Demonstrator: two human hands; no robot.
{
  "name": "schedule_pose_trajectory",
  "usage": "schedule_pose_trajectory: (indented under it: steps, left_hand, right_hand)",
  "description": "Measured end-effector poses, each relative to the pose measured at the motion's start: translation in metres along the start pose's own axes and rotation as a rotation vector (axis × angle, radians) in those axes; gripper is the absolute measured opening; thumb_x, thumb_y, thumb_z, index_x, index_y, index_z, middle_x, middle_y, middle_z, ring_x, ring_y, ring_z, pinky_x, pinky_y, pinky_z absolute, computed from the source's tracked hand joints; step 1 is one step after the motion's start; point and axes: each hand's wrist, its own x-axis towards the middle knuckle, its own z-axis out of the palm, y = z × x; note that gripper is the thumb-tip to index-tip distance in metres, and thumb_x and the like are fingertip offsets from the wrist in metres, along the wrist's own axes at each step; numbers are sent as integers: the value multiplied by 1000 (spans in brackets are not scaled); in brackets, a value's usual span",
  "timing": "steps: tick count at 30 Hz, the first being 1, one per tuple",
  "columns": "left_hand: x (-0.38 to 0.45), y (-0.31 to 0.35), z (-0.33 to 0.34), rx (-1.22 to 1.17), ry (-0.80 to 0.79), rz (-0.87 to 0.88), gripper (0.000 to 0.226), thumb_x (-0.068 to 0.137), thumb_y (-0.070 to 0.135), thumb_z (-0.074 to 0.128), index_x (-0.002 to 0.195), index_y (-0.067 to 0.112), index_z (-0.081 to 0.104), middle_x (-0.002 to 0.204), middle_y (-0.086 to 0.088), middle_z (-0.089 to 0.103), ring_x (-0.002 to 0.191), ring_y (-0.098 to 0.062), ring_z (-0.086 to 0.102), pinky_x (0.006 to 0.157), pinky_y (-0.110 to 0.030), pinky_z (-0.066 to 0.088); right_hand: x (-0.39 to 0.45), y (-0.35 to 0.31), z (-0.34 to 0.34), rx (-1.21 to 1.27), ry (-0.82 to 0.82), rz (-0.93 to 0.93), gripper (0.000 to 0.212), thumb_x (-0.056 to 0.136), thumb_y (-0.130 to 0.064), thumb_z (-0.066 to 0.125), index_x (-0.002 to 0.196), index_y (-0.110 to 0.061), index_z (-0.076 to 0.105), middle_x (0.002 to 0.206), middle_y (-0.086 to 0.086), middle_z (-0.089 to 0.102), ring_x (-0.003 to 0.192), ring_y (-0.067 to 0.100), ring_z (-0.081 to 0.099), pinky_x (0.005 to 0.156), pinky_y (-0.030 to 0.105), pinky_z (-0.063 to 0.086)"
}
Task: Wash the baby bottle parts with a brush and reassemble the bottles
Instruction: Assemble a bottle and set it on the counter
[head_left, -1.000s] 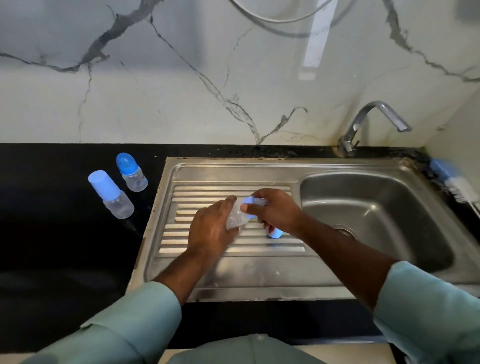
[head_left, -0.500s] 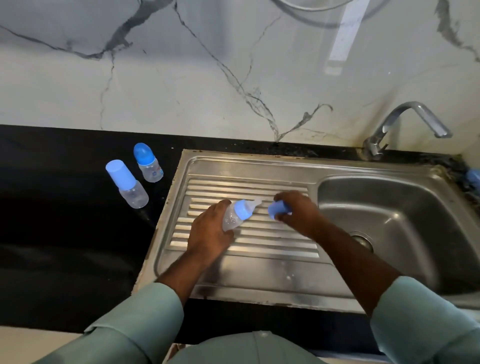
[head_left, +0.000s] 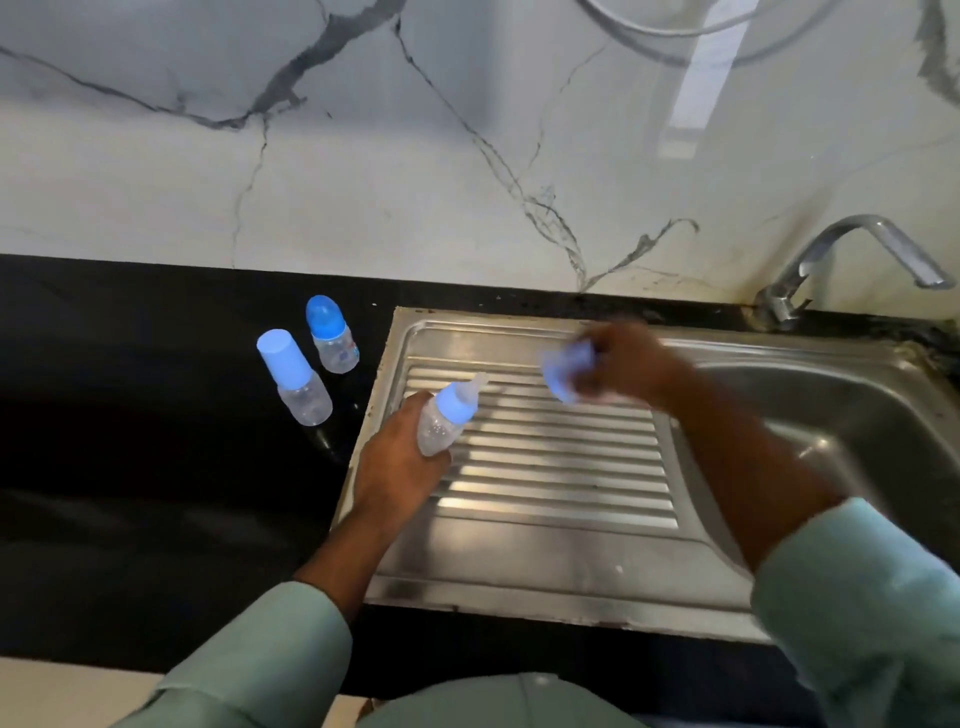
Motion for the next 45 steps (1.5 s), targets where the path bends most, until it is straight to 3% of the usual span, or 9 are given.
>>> schedule_pose_trajectory:
  steps: [3,5,9,14,26,32,37,40,45]
  left_hand:
    - [4,-1,-12,3,-50,20,59,75,13,75,125,36,52,108,14,63,96,-9,62,77,-25,48]
    - [5,1,-19,-31,-62,52,54,72,11,75,115,35,55,101,12,64,92,-9,63,79,-32,53]
    - [8,0,-34,-67,-120,96,60,70,14,79,121,35,56,108,11,66,96,-12,64,85,-39,54]
    - [10,-2,-50,-83,-219,87,74,67,29,86,133,34,53,116,12,66,105,-11,63,92,-39,53]
    - [-4,-14,-69,-49,-95,122,66,71,22,86,130,21,57,109,1,70,100,-18,67,94,-40,53]
    - [-10,-14,-82,-72,55,98,68,76,29,83,136,23,52,117,12,64,104,-3,59,94,-17,44]
    - [-21,-56,-77,-191,120,-53,66,69,32,86,125,39,53,111,19,62,107,0,58,94,-23,48]
    - [-11,-85,-91,-81,263,-167,65,59,38,88,116,33,58,115,6,59,108,-17,58,92,-40,50]
    - [4,-120,-109,-60,227,-248,63,64,28,86,120,27,55,118,2,59,109,-21,60,94,-47,50]
  right_hand:
    - [18,0,19,-346,202,-113,37,74,-19,81,107,-18,66,103,8,64,82,22,66,68,35,58]
    - [17,-17,27,-145,136,-291,42,68,-8,84,105,-19,68,105,5,66,89,17,66,74,30,57]
    - [20,-34,54,-356,-57,-429,49,63,-2,84,104,-24,68,106,-11,65,101,8,60,86,23,49]
    - [22,-39,76,-417,-94,-537,47,65,-4,84,109,-15,70,108,-1,67,100,12,61,88,23,50]
    - [19,-86,114,-652,-136,-386,45,70,-14,82,113,-17,69,110,-1,67,98,11,60,85,20,47]
    - [22,-118,148,-452,-2,-119,27,85,-34,68,84,-8,62,68,7,65,47,17,64,48,31,55]
    - [39,-133,202,-724,-56,-114,39,79,-53,64,93,-17,57,83,0,62,63,13,61,57,31,53]
    - [51,-136,239,-704,-104,-162,41,80,-47,66,109,-23,48,96,2,59,75,15,55,57,24,38]
    - [77,-126,288,-756,-63,-209,43,82,-46,65,112,-23,45,98,2,56,86,18,58,68,28,44]
